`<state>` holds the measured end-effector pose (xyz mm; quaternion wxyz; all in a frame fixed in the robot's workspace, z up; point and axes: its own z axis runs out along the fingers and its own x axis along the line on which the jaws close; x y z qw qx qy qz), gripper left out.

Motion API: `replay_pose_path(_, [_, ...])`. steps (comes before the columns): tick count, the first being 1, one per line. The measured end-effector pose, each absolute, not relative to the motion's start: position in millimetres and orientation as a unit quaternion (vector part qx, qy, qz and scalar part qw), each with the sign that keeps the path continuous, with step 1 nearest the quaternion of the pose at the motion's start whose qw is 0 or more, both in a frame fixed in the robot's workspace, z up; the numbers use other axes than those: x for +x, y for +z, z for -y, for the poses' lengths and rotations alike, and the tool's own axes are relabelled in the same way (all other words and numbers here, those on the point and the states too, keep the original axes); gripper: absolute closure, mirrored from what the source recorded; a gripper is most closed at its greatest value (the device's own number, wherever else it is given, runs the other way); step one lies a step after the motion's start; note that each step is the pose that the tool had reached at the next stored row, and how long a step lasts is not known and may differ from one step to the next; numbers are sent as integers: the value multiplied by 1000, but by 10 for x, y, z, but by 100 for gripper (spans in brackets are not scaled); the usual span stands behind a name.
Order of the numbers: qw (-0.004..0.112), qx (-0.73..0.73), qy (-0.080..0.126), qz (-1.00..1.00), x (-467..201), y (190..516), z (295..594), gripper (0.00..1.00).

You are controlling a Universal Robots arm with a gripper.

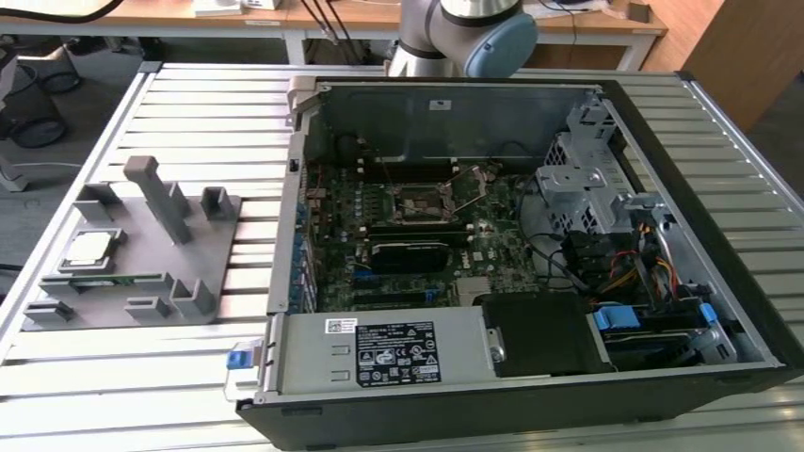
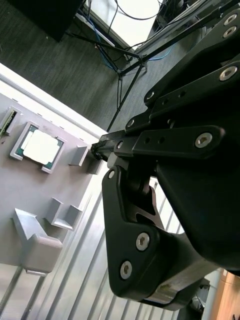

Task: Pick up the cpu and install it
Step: 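Pick up the cpu and move it towards the insertion slot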

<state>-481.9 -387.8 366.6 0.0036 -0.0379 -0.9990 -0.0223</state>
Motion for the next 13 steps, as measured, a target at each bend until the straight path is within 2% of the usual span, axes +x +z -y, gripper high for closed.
replay_pose_path(13, [6,-38,-22,999,-4832,3540,3881,89])
